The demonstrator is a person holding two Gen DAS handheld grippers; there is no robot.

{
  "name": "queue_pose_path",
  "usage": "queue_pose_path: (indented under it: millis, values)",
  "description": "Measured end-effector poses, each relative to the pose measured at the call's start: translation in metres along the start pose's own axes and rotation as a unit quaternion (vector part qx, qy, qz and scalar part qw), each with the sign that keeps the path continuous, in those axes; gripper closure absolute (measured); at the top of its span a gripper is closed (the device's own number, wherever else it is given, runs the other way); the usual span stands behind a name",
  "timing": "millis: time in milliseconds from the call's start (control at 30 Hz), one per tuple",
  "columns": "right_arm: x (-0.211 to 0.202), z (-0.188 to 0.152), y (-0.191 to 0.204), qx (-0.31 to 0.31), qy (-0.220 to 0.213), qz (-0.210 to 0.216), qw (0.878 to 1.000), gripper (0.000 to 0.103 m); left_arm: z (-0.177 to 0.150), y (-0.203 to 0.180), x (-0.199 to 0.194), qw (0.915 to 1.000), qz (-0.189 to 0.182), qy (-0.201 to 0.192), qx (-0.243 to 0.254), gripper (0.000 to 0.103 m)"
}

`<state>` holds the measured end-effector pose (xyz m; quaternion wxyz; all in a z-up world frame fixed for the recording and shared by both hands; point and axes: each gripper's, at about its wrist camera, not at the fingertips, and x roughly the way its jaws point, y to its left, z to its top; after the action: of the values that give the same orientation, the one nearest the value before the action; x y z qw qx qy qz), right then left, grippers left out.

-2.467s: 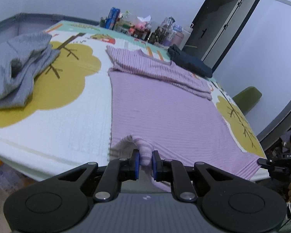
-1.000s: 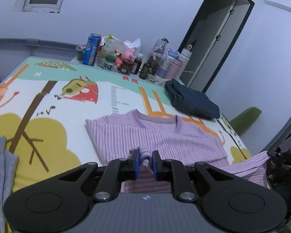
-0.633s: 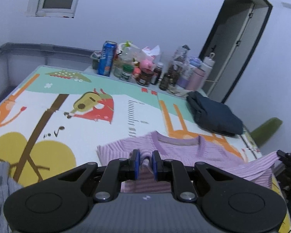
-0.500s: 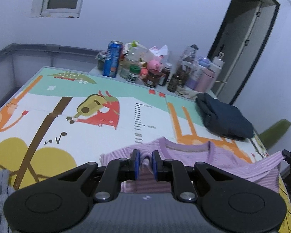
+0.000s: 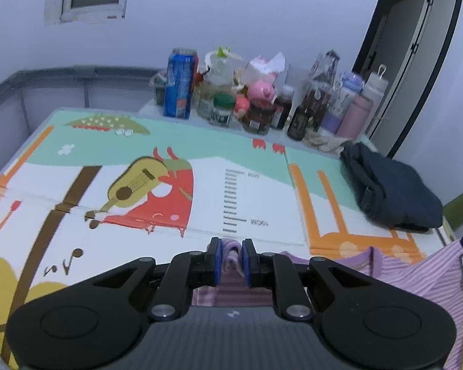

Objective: Fold clothes
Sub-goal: 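Lift the hem with both grippers and fold it toward the collar, then open both grippers and release the folded hem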

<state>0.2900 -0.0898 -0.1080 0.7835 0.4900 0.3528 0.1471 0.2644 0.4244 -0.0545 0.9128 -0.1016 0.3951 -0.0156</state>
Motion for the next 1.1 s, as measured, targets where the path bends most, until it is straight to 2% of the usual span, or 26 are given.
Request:
queue_pose_path:
  millis: [100, 200, 367, 500, 633, 733, 833, 967, 1100]
  values:
    - [0.014, 0.004, -0.008, 0.013, 0.000, -0.019, 1.000, 0.098, -0.001, 0.008, 0.020, 0.9996, 0.012, 0.025, -0.001, 0.086]
    - [0.028, 0.005, -0.016, 0.024, 0.001, -0.028, 0.999, 0.098, -0.003, 0.019, 0.032, 0.9989, 0.017, 0.038, -0.020, 0.079]
    - [0.049, 0.011, -0.020, 0.024, 0.004, -0.051, 0.998, 0.093, 0.002, 0.041, 0.039, 0.9972, 0.044, 0.042, -0.044, 0.078]
    - [0.057, 0.018, -0.016, 0.015, -0.003, -0.064, 0.998, 0.081, 0.008, 0.061, 0.035, 0.9959, 0.053, 0.036, -0.063, 0.078]
    - [0.057, 0.022, -0.012, 0.010, -0.008, -0.064, 0.998, 0.071, 0.005, 0.072, 0.022, 0.9953, 0.042, 0.024, -0.084, 0.078]
    - [0.057, 0.021, -0.007, 0.003, 0.007, -0.057, 0.998, 0.065, -0.006, 0.073, 0.009, 0.9945, 0.029, 0.023, -0.098, 0.072]
    - [0.054, 0.012, -0.002, -0.005, 0.028, -0.054, 0.998, 0.061, -0.024, 0.071, -0.008, 0.9937, 0.014, 0.028, -0.107, 0.070]
    - [0.049, -0.006, 0.003, -0.010, 0.061, -0.043, 0.997, 0.061, -0.054, 0.067, -0.032, 0.9929, -0.001, 0.047, -0.109, 0.069]
    - [0.039, -0.024, 0.002, -0.003, 0.078, -0.035, 0.996, 0.061, -0.087, 0.059, -0.051, 0.9918, -0.017, 0.085, -0.094, 0.057]
